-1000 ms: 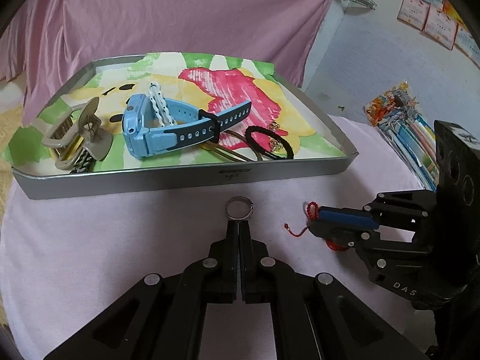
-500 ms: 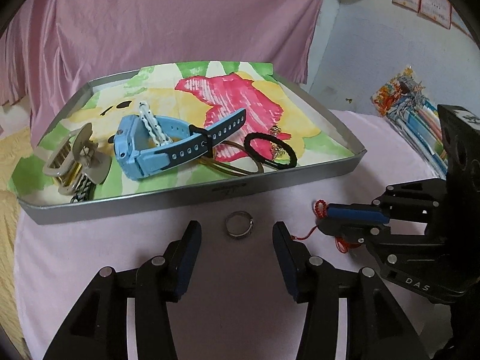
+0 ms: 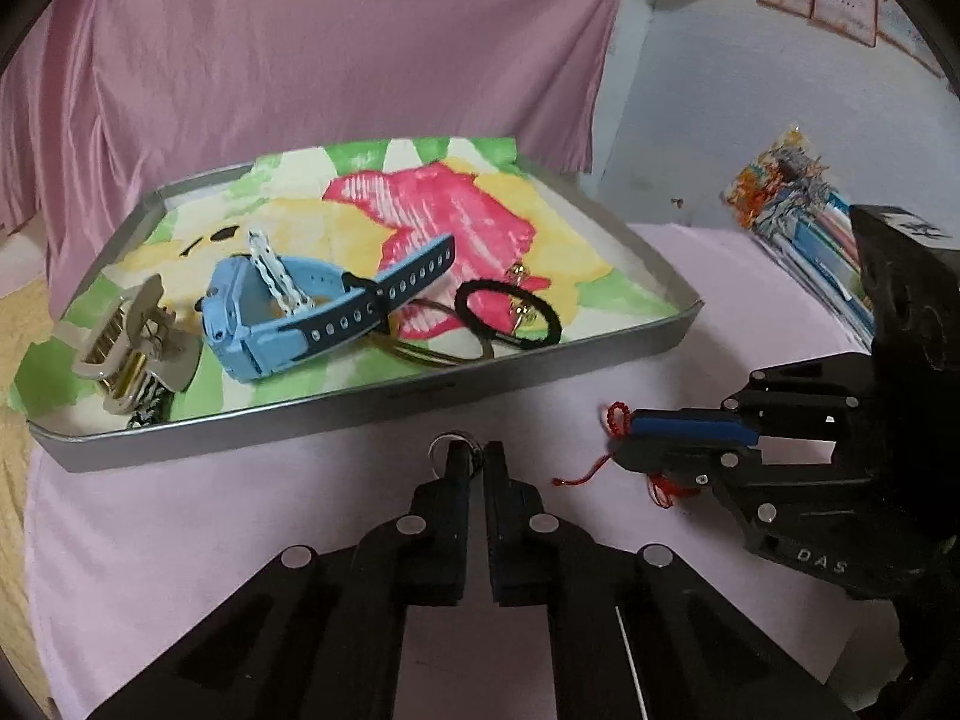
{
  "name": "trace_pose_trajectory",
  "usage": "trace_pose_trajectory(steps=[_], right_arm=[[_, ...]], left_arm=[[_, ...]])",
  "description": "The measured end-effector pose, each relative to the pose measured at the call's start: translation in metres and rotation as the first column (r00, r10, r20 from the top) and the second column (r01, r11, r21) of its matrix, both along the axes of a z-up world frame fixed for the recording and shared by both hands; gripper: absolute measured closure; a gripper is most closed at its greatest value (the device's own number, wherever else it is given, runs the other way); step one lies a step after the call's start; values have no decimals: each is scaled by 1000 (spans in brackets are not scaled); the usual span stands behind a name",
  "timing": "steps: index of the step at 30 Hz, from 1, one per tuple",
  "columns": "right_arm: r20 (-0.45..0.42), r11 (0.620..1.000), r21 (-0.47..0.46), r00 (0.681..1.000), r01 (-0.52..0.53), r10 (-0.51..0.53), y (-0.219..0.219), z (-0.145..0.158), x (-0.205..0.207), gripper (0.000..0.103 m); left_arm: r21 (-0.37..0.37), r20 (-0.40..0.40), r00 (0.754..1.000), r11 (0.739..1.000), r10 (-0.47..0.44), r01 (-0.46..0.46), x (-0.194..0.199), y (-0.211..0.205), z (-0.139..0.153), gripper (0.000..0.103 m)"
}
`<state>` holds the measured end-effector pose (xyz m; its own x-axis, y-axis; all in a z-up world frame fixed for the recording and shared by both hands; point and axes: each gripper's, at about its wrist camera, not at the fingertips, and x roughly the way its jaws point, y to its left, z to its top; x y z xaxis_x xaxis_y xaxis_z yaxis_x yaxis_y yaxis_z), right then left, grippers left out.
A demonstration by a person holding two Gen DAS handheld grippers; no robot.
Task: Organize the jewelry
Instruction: 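Carry the silver ring and red bracelet over the painted tray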
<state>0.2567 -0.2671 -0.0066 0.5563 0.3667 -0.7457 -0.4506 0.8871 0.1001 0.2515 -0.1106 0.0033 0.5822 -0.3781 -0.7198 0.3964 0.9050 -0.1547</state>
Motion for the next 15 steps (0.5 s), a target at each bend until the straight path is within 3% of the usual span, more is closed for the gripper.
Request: trace_pose_trajectory(steps=[7,15], right_arm=[[13,999,31,1000,15,-15,-1,3,-5,96],[91,994,106,995,23,-33,-3,26,-8,96]], left_arm=[[-9,-16,1000,1000,-1,1,1,1,-2,98],[-55,64,998,998,-10,14,-10,7,11,98]])
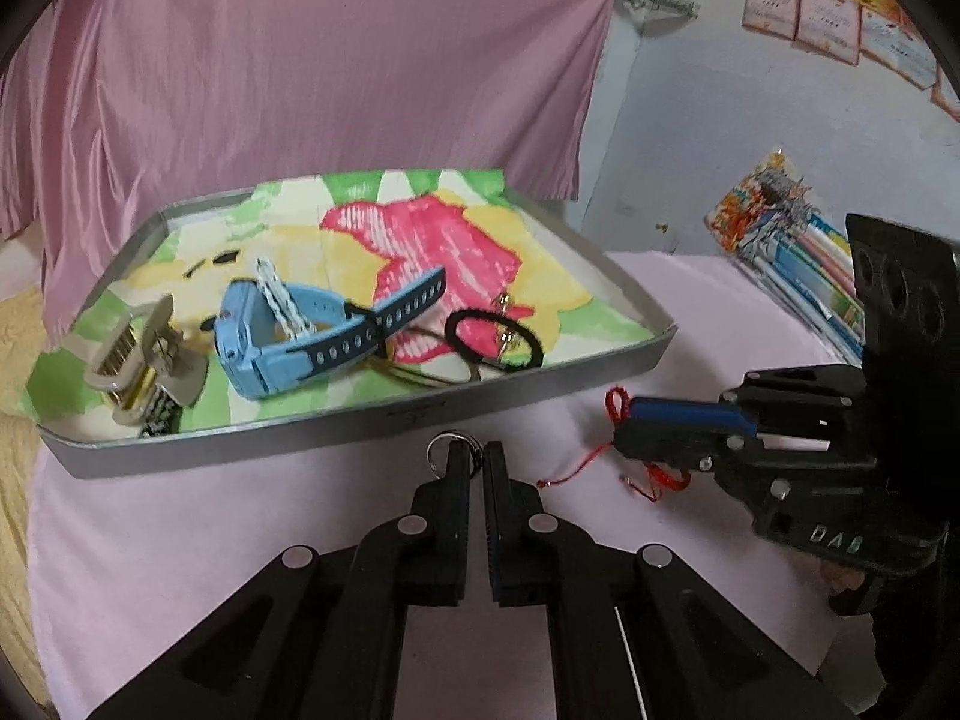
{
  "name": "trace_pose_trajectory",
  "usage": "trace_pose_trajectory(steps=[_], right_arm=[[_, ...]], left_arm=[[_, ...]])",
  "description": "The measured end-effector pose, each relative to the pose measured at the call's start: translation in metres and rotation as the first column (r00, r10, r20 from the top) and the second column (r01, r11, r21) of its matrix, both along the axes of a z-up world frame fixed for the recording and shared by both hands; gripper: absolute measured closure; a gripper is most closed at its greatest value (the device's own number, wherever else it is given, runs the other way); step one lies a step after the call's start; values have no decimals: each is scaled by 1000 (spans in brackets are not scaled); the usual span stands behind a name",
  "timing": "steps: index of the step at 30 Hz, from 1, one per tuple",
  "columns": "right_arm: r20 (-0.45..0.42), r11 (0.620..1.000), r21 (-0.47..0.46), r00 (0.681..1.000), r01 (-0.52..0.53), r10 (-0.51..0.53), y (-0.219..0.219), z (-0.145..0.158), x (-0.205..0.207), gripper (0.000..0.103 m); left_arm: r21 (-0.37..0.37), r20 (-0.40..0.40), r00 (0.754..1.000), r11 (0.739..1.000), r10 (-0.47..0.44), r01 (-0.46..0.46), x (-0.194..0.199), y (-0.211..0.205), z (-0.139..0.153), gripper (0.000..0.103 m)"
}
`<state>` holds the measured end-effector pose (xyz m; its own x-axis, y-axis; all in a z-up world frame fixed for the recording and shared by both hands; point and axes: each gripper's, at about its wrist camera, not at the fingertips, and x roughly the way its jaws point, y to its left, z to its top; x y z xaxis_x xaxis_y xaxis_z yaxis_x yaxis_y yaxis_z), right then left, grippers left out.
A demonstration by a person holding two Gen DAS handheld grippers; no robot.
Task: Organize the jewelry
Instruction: 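Carry the silver ring and red bracelet over the painted tray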
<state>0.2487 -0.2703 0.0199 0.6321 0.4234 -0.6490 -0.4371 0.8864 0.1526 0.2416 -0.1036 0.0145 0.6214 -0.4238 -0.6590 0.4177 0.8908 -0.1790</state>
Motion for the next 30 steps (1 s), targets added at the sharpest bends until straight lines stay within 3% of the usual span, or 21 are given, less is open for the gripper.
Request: trace_pose_trajectory(steps=[7,12,18,30], right_arm=[[97,998,57,995,20,-26,1,36,21,96],[112,994,85,991,64,-73,3,44,50,96],[47,988,94,991,121,-126,4,22,75,96],[-49,992,59,993,111,-108,12,-13,87,96]], left_arm=[[-59,80,996,998,31,-26,3,17,30,98],[-56,124,989,995,86,-80,26,29,47,98],[-34,129,983,992,128,-125,54,38,44,98],[-16,19,990,990,142,-142,73,43,15,98]])
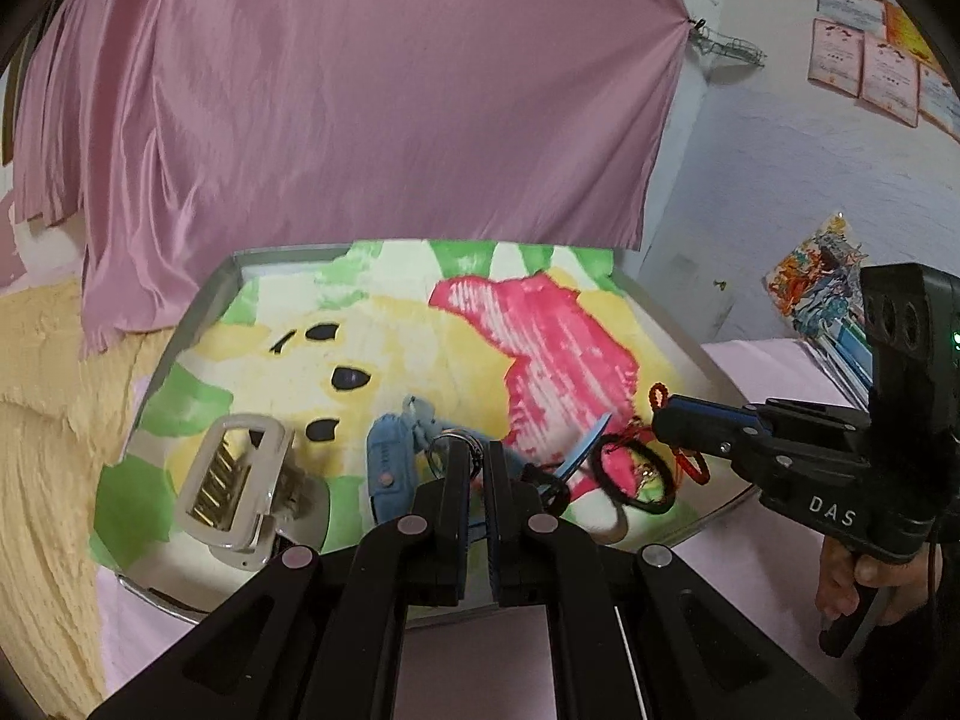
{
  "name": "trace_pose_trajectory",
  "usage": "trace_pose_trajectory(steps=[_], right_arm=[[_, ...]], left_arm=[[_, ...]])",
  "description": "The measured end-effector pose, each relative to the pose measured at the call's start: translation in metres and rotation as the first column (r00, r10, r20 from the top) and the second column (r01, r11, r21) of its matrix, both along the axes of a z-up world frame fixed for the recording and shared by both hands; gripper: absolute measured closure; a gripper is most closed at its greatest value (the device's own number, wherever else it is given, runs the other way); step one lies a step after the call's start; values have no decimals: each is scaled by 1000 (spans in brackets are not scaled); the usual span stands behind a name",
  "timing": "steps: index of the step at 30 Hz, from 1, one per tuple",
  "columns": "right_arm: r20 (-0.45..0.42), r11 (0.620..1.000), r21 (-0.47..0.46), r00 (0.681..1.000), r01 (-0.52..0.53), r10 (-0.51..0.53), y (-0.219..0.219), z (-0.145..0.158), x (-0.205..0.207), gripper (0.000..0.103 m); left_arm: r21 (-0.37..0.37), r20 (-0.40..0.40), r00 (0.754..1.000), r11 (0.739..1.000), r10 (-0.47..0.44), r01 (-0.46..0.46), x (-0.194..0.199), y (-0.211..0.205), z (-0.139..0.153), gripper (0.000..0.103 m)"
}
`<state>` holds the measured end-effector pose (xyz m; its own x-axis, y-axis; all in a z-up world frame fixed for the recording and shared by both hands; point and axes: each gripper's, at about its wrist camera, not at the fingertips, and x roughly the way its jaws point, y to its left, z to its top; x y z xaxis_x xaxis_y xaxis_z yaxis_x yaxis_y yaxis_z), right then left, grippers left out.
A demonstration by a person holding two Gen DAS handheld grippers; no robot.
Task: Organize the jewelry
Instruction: 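Carry the silver ring and red bracelet over the painted tray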
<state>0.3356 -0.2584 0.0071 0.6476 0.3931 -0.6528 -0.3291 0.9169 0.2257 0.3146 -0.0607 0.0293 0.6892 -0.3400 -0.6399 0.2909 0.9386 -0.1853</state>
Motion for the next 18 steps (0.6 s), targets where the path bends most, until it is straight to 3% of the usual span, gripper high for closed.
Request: trace_pose_trajectory(steps=[10,16,18], right_arm=[[-47,1000,4,999,7,-6,0,-12,4,96],[-52,1000,-18,998,22,-23,0,-12,4,95],[-52,999,-23,998,28,-30,-2,-12,3,95]], left_arm=[[35,-8,1000,999,-9,9,-3,-7,-8,97],[43,-6,1000,999,-4,4,-4,-7,-8,88],[42,0,1000,999,-3,3,-5,-6,-8,81]])
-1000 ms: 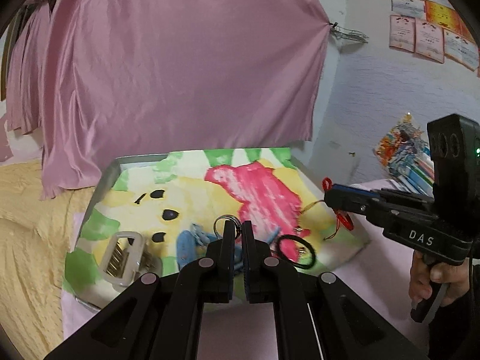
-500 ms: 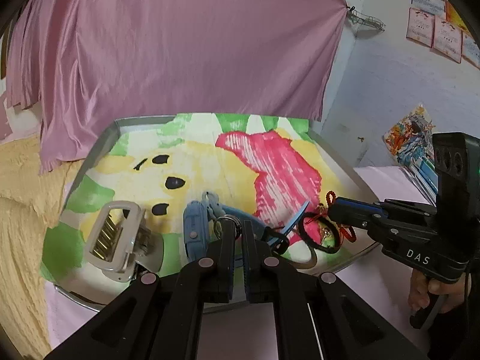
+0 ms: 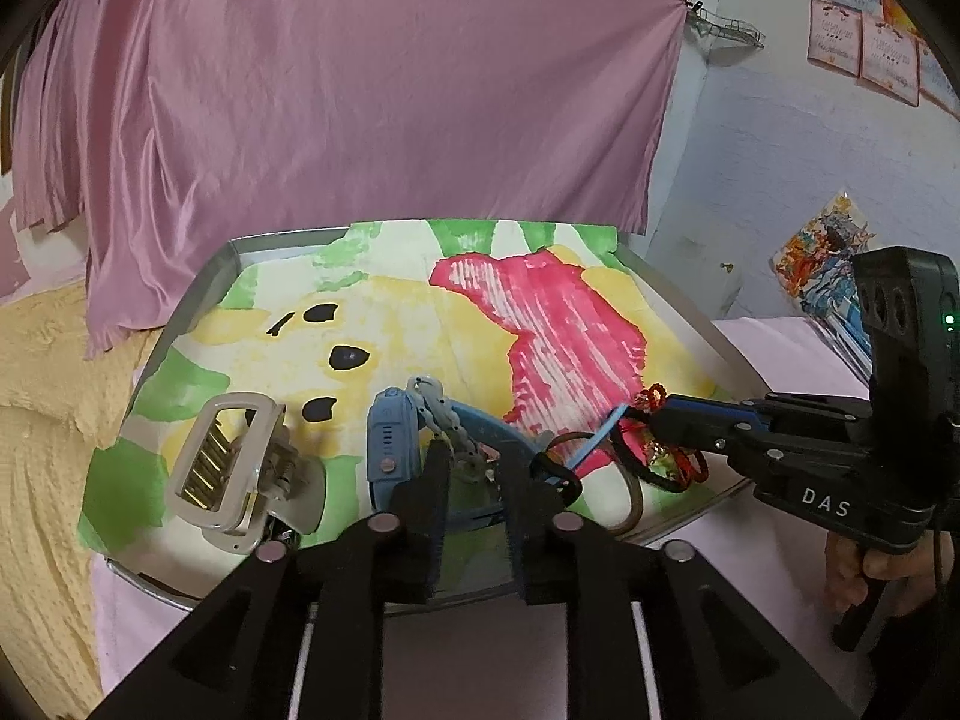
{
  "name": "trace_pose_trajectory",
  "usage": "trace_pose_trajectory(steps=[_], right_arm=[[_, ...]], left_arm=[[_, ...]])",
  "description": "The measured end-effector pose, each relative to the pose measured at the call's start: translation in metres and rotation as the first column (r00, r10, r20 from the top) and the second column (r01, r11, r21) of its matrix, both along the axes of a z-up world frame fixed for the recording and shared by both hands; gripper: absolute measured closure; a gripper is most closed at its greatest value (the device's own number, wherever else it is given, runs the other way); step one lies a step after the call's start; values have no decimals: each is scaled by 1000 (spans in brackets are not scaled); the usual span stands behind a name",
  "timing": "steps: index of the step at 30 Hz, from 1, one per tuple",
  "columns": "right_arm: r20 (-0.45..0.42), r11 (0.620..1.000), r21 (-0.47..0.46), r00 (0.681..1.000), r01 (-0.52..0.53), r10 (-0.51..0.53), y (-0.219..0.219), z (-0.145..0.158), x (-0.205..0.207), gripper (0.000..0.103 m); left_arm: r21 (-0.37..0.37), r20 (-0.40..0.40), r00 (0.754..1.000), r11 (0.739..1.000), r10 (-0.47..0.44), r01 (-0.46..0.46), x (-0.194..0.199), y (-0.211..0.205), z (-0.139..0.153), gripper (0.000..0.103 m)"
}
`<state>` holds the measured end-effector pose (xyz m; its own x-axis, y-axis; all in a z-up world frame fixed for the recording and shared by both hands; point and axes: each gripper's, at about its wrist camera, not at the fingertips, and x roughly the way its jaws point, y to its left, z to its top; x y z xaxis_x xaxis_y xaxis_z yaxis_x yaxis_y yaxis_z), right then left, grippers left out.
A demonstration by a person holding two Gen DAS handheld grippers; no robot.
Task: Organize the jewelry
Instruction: 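Carry the silver ring and red bracelet over the painted tray, then open both grippers to release the ring and bracelet into the tray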
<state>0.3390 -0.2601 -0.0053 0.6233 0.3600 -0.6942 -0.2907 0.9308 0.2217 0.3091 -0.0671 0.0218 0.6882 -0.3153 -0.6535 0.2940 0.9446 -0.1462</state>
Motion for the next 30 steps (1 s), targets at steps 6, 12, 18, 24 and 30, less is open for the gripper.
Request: trace_pose_trajectory(steps=[6,12,18,24,30], right_arm=[[13,1000,-5,1000,24,-24,-4,2,-1,86],[57,998,10,997,57,-57,-10,8,-8,56],[76,997,9,994,80,-80,-14,8,-9,47],[126,994,-2,986,109,-108,-16,12,-16,29],[234,991,-3,963,136,-132,-17,23,-30,11]], left_arm=[[-14,20,1000,1000,-3,3,-5,0,3,65],[-23,51,999,1000,7,-6,-11,1,7,51],[-47,91,995,998,46,-41,-15,9,12,30],[-105,146,980,987,135,-120,-21,27,18,12],[-108,191,962,978,196,-178,-27,33,21,3]])
